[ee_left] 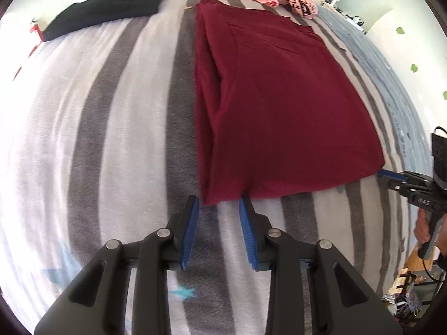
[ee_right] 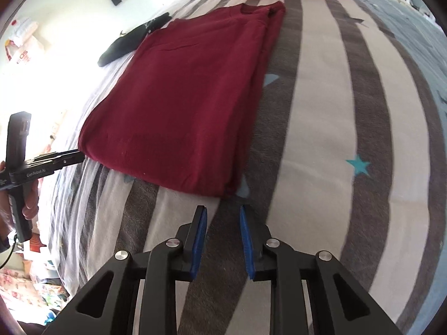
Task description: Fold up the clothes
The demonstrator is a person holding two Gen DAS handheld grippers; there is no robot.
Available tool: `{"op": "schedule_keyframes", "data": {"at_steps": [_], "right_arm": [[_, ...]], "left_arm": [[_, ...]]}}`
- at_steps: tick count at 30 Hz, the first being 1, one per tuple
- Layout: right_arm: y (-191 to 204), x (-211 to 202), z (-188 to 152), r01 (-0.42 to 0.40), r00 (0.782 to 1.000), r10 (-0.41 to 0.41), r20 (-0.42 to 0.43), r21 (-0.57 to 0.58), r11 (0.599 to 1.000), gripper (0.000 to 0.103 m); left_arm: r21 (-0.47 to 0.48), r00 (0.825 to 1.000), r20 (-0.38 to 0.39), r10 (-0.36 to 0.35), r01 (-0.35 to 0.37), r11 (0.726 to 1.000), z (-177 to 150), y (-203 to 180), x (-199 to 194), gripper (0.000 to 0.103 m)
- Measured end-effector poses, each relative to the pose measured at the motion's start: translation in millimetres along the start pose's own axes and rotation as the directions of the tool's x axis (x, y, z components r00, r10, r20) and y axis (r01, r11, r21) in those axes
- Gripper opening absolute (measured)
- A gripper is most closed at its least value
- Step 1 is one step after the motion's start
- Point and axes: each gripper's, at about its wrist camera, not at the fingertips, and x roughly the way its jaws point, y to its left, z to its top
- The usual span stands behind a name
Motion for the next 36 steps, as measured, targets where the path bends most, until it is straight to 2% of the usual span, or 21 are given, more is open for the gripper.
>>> {"op": "schedule_keyframes", "data": {"at_steps": [4, 7, 9, 12, 14, 15, 16, 17, 18, 23, 26, 29, 30, 33, 36], "right_arm": [[11.2, -17.8, 10.8, 0.021, 0.996, -0.022, 0.084, 0.018, 1.0, 0.021], [24.8, -27.3, 24.9, 0.023, 0.987, -0.028, 0.16, 0.03, 0.999, 0.021], [33.9, -19.4, 35.8, 0.007, 0.983, -0.012, 0.18, 0.03, 1.0, 0.021], [39.9, 0.7, 48.5, -0.009, 0.983, 0.002, 0.183, 0.037, 0.999, 0.021], [40.4, 15.5, 48.5, 0.03, 0.985, -0.036, 0.166, 0.039, 0.999, 0.019], [39.1, 22.5, 46.6, 0.057, 0.986, -0.063, 0.156, 0.042, 0.998, 0.017], [36.3, 27.4, 47.2, 0.07, 0.985, -0.077, 0.152, 0.054, 0.996, 0.006], [29.3, 27.3, 43.6, 0.066, 0.984, -0.077, 0.159, 0.072, 0.995, 0.002], [22.5, 27.0, 40.0, 0.062, 0.983, -0.076, 0.165, 0.089, 0.994, 0.0], [5.6, 16.2, 27.9, 0.04, 0.982, -0.058, 0.18, 0.101, 0.994, 0.0], [1.3, 11.7, 26.2, 0.09, 0.979, -0.109, 0.173, 0.114, 0.989, 0.0], [-18.2, 5.7, 14.0, 0.149, 0.974, -0.177, 0.14, 0.191, 0.97, 0.001], [-25.2, 3.8, 12.9, 0.146, 0.975, -0.178, 0.134, 0.214, 0.966, 0.0], [-21.6, -7.6, 16.2, 0.162, 0.97, -0.192, 0.146, 0.196, 0.967, 0.005], [-5.9, -16.2, 31.6, 0.138, 0.965, -0.171, 0.2, 0.168, 0.976, 0.005]], "left_arm": [[-0.002, 0.997, 0.08, 0.002, -0.002, 1.0, 9.4, -9.0, -24.7, 0.027], [0.007, 0.992, 0.122, -0.042, 0.042, 0.999, 24.2, -25.0, -26.6, 0.027], [0.015, 0.989, 0.133, -0.065, 0.063, 0.998, 33.4, -35.8, -19.6, 0.027], [0.013, 0.991, 0.119, -0.068, 0.067, 0.998, 41.3, -46.8, 2.5, 0.026], [0.009, 0.994, 0.106, -0.027, 0.026, 1.0, 45.8, -46.1, 17.9, 0.023], [0.01, 0.995, 0.102, -0.005, 0.004, 1.0, 44.0, -42.7, 23.5, 0.015], [0.012, 0.994, 0.104, 0.015, -0.016, 1.0, 41.2, -38.6, 27.0, 0.01], [0.011, 0.994, 0.107, 0.02, -0.021, 1.0, 38.0, -33.8, 27.2, 0.004], [0.009, 0.994, 0.111, 0.02, -0.021, 1.0, 34.6, -28.9, 26.5, 0.003], [0.027, 0.994, 0.109, 0.021, -0.024, 0.999, 28.2, -22.2, 13.9, 0.002], [0.015, 0.992, 0.116, 0.056, -0.058, 0.998, 28.6, -17.9, 5.2, 0.002], [-0.039, 0.987, 0.116, 0.116, -0.112, 0.993, 20.0, -4.6, -2.6, 0.002], [-0.063, 0.985, 0.11, 0.129, -0.123, 0.99, 19.5, 1.7, -4.0, 0.002], [-0.118, 0.982, 0.145, 0.125, -0.108, 0.987, 27.6, 6.9, -15.6, 0.002], [-0.094, 0.978, 0.199, 0.068, -0.05, 0.994, 43.0, -9.0, -24.0, 0.002]]}}
